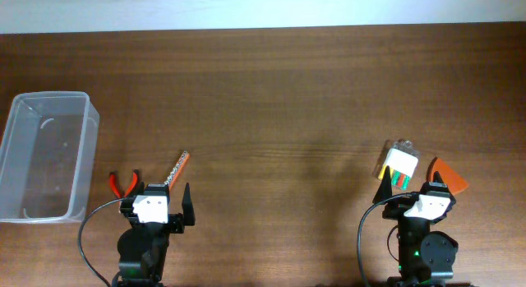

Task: Pack container
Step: 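Move the left gripper down to the clear container's rim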

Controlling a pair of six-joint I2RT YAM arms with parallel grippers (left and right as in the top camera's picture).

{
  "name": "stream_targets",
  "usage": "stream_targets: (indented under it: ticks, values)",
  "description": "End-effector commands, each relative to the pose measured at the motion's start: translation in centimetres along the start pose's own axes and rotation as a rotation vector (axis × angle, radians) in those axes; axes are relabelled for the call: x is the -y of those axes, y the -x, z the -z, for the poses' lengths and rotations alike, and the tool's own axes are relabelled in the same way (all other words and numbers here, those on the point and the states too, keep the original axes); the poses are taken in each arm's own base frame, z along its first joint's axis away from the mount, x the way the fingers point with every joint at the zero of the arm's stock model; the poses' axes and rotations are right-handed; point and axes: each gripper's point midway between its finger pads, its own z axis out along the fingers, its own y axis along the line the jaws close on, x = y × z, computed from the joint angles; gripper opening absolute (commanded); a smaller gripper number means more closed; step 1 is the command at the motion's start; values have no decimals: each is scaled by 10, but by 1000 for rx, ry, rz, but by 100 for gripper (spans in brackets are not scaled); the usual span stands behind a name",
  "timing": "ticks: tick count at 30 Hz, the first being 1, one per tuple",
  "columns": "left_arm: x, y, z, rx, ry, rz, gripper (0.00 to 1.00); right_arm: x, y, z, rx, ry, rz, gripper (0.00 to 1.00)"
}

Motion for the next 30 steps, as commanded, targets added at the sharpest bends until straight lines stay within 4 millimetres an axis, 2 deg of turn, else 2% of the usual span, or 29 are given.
stream_targets:
  ticks: [1,5,7,11,13,16,19,24,30]
  values:
    - [4,-5,-1,-19,-19,-13,99,-3,-2,0,-2,14,-13,99]
    - [3,7,3,-21,-17,45,99,-29,-1,3,-6,164,-74,99]
    - [-1,23,10,-24,0,45,99,-32,-4,5,-37,183,-73,98]
    - [-16,54,30,-83,75,40,99,-34,7,11,-82,198,-71,99]
    - [-20,63,39,-135,96,37,99,-36,15,14,-111,211,-71,99]
    - [-24,76,47,-215,127,128,99,-41,26,18,-176,243,-72,99]
    - [-26,82,47,-293,145,196,99,-49,33,21,-272,288,-76,99]
    - [-24,78,43,-488,133,237,99,-58,36,24,-490,332,-89,99]
    - [-57,79,42,-687,273,415,99,-65,30,25,-778,349,-112,99]
